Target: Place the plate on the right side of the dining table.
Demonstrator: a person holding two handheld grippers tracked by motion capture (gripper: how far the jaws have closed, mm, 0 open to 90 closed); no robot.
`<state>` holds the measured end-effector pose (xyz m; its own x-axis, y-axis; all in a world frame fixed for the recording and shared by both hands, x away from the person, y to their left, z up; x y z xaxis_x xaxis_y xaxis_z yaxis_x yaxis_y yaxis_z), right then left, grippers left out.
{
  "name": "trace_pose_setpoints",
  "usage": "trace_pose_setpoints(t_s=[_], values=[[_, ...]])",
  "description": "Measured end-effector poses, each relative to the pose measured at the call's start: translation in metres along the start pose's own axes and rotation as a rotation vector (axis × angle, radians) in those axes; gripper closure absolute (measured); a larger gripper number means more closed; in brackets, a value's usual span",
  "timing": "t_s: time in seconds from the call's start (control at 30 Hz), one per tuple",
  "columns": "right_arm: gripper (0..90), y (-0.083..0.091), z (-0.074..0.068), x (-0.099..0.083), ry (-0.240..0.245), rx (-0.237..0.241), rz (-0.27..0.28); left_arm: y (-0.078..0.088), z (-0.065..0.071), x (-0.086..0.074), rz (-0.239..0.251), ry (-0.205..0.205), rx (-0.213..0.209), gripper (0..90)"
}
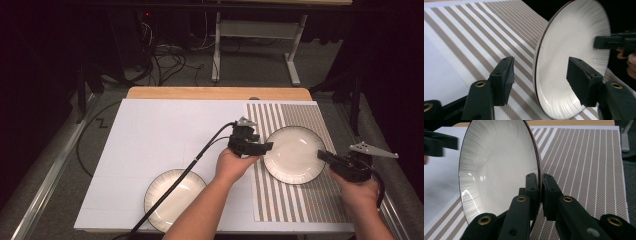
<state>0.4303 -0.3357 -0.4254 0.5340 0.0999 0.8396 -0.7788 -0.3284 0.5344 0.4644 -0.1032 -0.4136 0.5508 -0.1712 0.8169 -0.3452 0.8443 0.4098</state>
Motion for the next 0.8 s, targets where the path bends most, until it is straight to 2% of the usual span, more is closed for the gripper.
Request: trace_pose_setpoints(t_s=[0.17,0.3,0.43,0.57,0.63,0.77,0.8], values=[[86.2,-0.002,0.004,-0.004,-0.031,-0.036,-0.031,0.033,0.005,-0.001,0.041,-0.021,-0.016,35.5],[84.9,-0.003,0.008,-0.009,-0.052,-0.061,-0.054,0.067,0.012,-0.004,0.082,-0.068,-0.017,33.7],[83.7,-0.005,0.014,-0.015,-0.075,-0.075,-0.080,0.098,0.013,-0.012,0.107,-0.090,-0.021,29.7],[82.9,-0.008,0.019,-0.020,-0.106,-0.084,-0.103,0.124,0.006,-0.020,0.128,-0.104,0.004,27.2],[83.0,-0.010,0.021,-0.020,-0.112,-0.083,-0.105,0.136,0.000,-0.026,0.127,-0.113,0.029,25.8],[82.6,-0.014,0.024,-0.020,-0.122,-0.096,-0.120,0.160,-0.013,-0.040,0.123,-0.112,0.047,20.8],[82.4,-0.015,0.024,-0.020,-0.131,-0.101,-0.125,0.168,-0.017,-0.044,0.128,-0.113,0.063,20.1]])
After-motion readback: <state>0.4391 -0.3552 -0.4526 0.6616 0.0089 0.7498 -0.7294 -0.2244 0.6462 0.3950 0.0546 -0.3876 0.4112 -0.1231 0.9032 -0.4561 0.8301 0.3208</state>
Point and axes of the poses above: each handheld gripper's, and its own axes: y roughly backward along the jaws, x roughly out of its top, z roughly to its right, the point moved 9 cm from there along -y, roughly forward along the jaws, and after that the axes turned 7 degrees about -x, right-handed, at the moved point
